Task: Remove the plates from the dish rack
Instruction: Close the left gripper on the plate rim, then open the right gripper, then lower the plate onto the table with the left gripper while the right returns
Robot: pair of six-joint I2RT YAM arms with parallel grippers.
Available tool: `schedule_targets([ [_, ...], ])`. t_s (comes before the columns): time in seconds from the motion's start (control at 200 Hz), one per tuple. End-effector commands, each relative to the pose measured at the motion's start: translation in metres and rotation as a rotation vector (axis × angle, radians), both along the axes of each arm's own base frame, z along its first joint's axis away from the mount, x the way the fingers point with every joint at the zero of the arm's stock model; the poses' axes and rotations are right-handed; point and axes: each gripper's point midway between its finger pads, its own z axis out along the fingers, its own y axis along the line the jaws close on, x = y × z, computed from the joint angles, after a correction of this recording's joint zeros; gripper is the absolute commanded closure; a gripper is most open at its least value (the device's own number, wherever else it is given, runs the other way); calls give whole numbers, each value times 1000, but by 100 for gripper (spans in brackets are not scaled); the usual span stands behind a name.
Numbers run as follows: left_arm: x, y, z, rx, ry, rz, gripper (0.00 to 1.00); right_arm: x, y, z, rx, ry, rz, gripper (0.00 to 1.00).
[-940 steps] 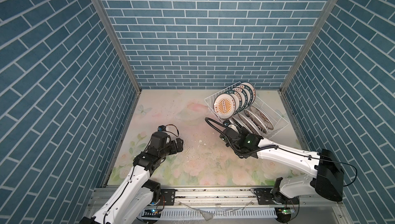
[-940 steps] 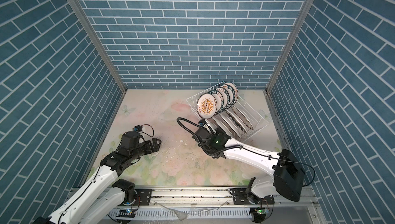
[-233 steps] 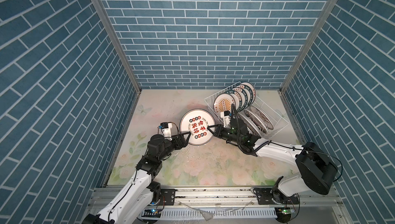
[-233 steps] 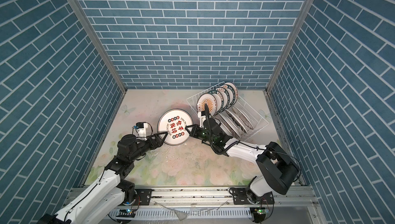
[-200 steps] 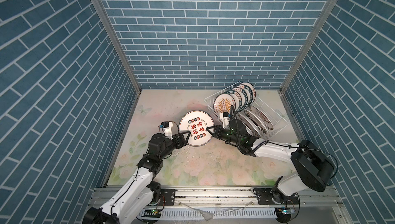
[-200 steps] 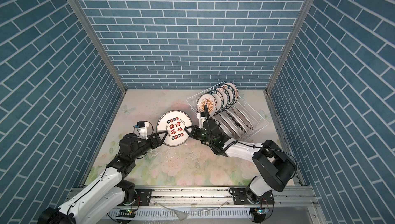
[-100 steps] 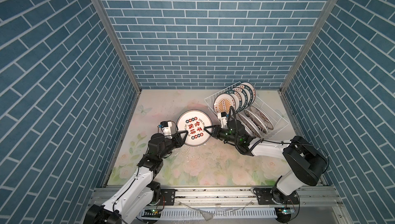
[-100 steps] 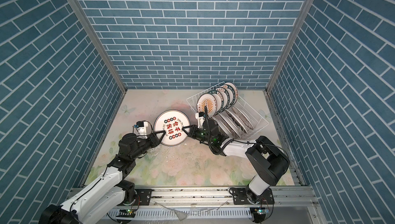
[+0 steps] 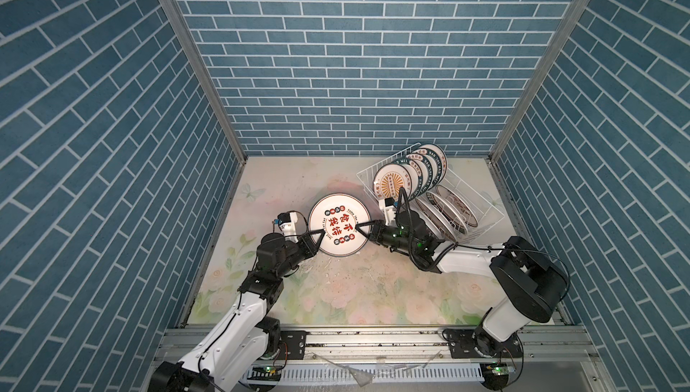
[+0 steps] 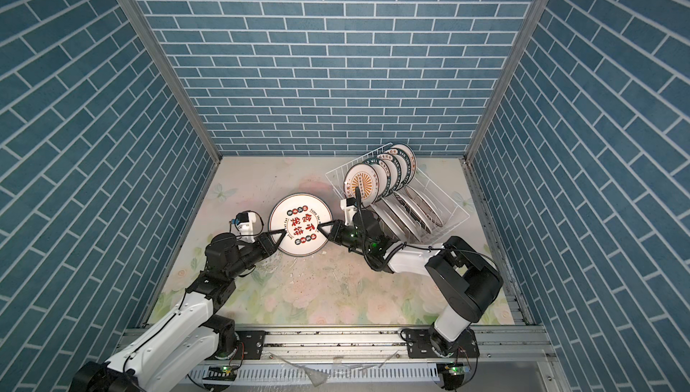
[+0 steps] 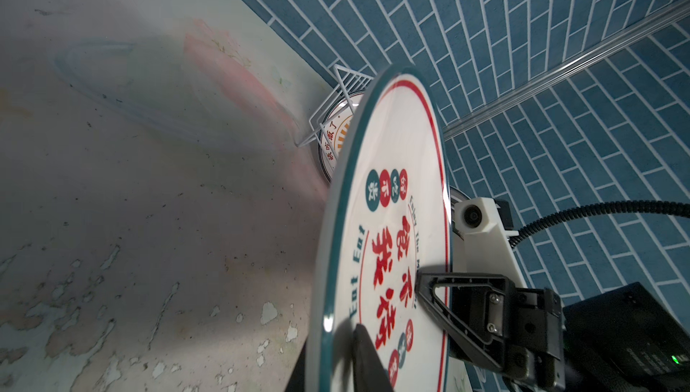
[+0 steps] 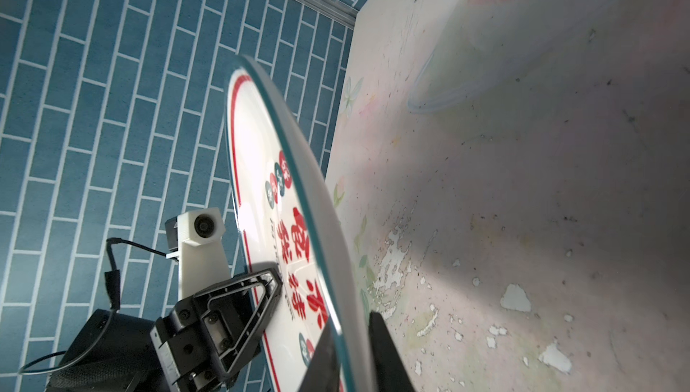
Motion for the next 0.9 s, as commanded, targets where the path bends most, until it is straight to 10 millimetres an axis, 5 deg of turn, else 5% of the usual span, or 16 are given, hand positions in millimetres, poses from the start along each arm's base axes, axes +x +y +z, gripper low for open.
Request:
schedule_targets([
  [0.0,-1,-1,0,47,19,-27,91,2,13,24,51,-70,23,81],
  [0.335,4,17,1,47,59,29,98,10,4,16,-91,-114,-7,43],
  [0.56,9,46,2,36,93,110,100,17,-41,17,-364,-194,-117,23],
  [0.75,15,75,-4,47,145,201,100,6,-78,47,-503,-291,-141,17],
  [0.825,19,85,-12,74,179,241,100,1,-94,59,-557,-327,-159,2],
  [0.895,24,96,-19,98,200,279,100,-6,-112,68,-636,-371,-190,1],
])
